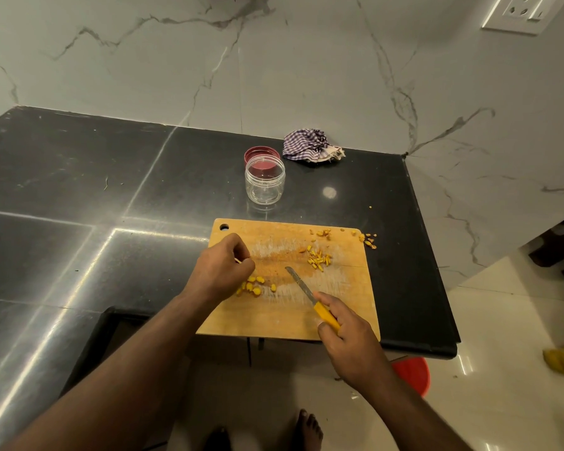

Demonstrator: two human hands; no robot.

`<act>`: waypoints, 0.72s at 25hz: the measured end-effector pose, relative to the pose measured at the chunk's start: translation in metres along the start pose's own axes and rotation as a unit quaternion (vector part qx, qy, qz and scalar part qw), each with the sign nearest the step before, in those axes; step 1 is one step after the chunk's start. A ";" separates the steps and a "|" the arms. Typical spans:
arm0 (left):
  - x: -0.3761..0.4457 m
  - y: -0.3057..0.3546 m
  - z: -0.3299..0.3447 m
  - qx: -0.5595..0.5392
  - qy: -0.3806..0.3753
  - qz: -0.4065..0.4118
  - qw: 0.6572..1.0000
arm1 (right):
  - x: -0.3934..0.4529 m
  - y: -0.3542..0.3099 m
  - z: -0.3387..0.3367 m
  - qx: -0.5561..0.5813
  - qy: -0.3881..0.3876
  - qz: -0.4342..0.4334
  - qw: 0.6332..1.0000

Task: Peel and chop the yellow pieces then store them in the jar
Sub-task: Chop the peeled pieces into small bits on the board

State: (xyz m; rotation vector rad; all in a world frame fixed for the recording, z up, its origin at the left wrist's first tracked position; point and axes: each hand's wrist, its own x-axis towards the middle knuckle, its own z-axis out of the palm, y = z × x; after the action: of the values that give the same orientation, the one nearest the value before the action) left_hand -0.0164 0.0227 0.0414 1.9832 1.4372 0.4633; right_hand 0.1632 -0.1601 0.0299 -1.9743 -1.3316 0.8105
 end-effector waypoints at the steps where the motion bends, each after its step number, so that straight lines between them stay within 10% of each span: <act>1: 0.000 0.004 0.004 -0.003 -0.014 0.012 1.000 | 0.000 -0.001 0.000 0.004 0.003 0.002 1.000; 18: 0.025 0.018 0.045 0.135 -0.065 0.031 0.988 | 0.000 0.000 -0.007 0.012 0.007 0.021 1.000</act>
State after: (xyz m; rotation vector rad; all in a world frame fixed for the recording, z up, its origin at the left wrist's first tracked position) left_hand 0.0325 0.0296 0.0178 2.2318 1.4206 0.1669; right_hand 0.1692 -0.1610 0.0342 -1.9917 -1.2693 0.8270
